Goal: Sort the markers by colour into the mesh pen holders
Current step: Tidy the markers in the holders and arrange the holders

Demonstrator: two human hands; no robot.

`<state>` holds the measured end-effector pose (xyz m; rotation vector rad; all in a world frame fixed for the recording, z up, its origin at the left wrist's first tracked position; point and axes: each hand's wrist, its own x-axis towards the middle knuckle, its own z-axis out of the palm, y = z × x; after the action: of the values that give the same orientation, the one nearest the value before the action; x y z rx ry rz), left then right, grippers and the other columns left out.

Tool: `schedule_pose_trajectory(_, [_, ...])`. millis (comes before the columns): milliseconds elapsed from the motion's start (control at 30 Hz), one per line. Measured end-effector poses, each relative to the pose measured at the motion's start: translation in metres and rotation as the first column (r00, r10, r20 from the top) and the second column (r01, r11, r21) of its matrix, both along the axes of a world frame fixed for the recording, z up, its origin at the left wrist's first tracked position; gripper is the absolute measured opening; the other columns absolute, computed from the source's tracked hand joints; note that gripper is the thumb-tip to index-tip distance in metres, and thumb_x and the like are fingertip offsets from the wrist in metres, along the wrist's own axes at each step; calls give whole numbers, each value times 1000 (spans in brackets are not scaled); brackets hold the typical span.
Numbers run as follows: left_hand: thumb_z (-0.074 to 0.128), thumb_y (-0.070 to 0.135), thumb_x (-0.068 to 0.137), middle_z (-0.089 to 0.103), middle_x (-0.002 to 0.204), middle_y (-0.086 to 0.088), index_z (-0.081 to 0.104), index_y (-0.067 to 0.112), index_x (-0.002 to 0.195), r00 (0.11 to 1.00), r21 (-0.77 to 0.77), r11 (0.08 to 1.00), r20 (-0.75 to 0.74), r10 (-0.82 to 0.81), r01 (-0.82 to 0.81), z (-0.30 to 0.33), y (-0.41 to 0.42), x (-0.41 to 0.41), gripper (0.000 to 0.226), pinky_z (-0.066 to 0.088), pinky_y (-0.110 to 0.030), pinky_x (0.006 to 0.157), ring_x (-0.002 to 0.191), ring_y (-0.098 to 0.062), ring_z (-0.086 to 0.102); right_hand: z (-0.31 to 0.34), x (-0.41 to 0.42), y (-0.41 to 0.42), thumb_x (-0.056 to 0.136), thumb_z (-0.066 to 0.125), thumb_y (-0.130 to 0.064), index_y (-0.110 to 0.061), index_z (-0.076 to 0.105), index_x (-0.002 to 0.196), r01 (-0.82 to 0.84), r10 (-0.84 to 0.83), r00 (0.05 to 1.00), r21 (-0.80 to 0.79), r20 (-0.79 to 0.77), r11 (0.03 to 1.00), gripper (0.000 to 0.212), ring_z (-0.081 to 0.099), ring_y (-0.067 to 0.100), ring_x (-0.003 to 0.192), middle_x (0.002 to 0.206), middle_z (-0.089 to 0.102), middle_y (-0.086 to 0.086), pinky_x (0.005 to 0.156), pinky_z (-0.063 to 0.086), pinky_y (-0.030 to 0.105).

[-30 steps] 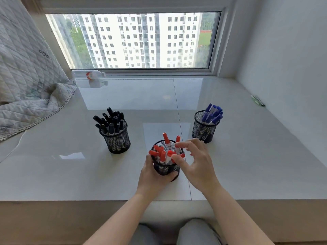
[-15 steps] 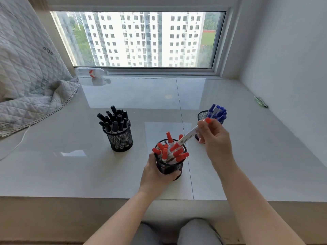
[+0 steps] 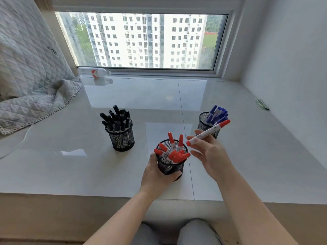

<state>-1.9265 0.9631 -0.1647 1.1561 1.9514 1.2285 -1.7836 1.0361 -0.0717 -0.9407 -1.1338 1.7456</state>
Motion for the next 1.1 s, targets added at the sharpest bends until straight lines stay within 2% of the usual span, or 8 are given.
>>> schedule_pose_trajectory(133, [76, 55, 45, 51, 95, 33, 29, 64, 94, 1000, 2, 1000, -3, -1, 1, 0, 0, 0, 68, 35, 7, 59, 85, 17, 49, -2, -4, -1, 87, 60, -12, -22, 55, 92, -61, -19, 946, 236, 323, 970, 13, 65, 19, 94, 92, 70, 3, 72, 49, 26])
schedule_pose_trajectory(367, [76, 54, 46, 52, 94, 34, 30, 64, 94, 1000, 8, 1000, -4, -4, 4, 2, -1, 1, 68, 35, 6, 60, 82, 22, 49, -5, -3, 4, 89, 57, -21, -34, 57, 80, -186, -89, 841, 440, 533, 879, 15, 64, 4, 76, 78, 67, -12, 72, 50, 25])
schedule_pose_trajectory(500, [76, 54, 47, 54, 99, 30, 29, 62, 94, 1000, 11, 1000, 5, -9, 9, 1, -1, 0, 67, 38, -1, 62, 89, 8, 54, -5, -1, 9, 84, 65, -18, -30, 55, 92, -133, -207, 825, 536, 526, 833, 18, 63, -1, 75, 79, 64, -15, 68, 46, 16])
schedule_pose_trajectory(633, [77, 52, 49, 52, 99, 30, 29, 55, 99, 1000, 13, 1000, -3, -18, 18, 1, -1, 0, 70, 35, -3, 64, 91, 3, 53, -2, -1, 9, 79, 70, -11, -33, 42, 112, 13, -324, 856, 609, 403, 793, 48, 62, -4, 69, 83, 61, -8, 59, 46, 7])
schedule_pose_trajectory(767, [77, 53, 49, 54, 103, 28, 30, 54, 102, 1000, 15, 1000, 8, -25, 25, 0, -2, 0, 71, 36, -2, 66, 94, 1, 54, -5, -2, 7, 76, 73, -8, -29, 31, 133, -13, -348, 857, 692, 379, 721, 74, 63, -1, 63, 78, 58, -10, 57, 48, 6])
schedule_pose_trajectory(833, [76, 55, 47, 54, 101, 30, 30, 59, 99, 1000, 12, 1000, 7, -23, 23, 0, -2, 0, 69, 37, -1, 63, 92, 5, 55, -5, -3, 7, 78, 71, -11, -28, 36, 128, -95, -341, 828, 710, 445, 698, 64, 61, 0, 62, 75, 57, -10, 55, 47, 8])
schedule_pose_trajectory(967, [74, 57, 44, 56, 99, 31, 31, 64, 98, 1000, 7, 1000, 9, -11, 11, 0, -1, 1, 69, 39, 0, 59, 89, 12, 55, -10, -2, 8, 89, 58, -16, -23, 54, 111, -241, -267, 786, 675, 557, 697, 24, 58, -3, 68, 77, 59, -11, 61, 44, 8])
schedule_pose_trajectory(1100, [75, 56, 43, 58, 98, 29, 32, 63, 98, 1000, 2, 1000, 5, 6, -6, -2, 0, 1, 70, 39, -1, 62, 91, 11, 56, -14, -3, 7, 88, 60, -13, -18, 70, 96, -249, -301, 779, 711, 551, 658, 14, 58, -12, 71, 78, 62, -13, 63, 42, 1])
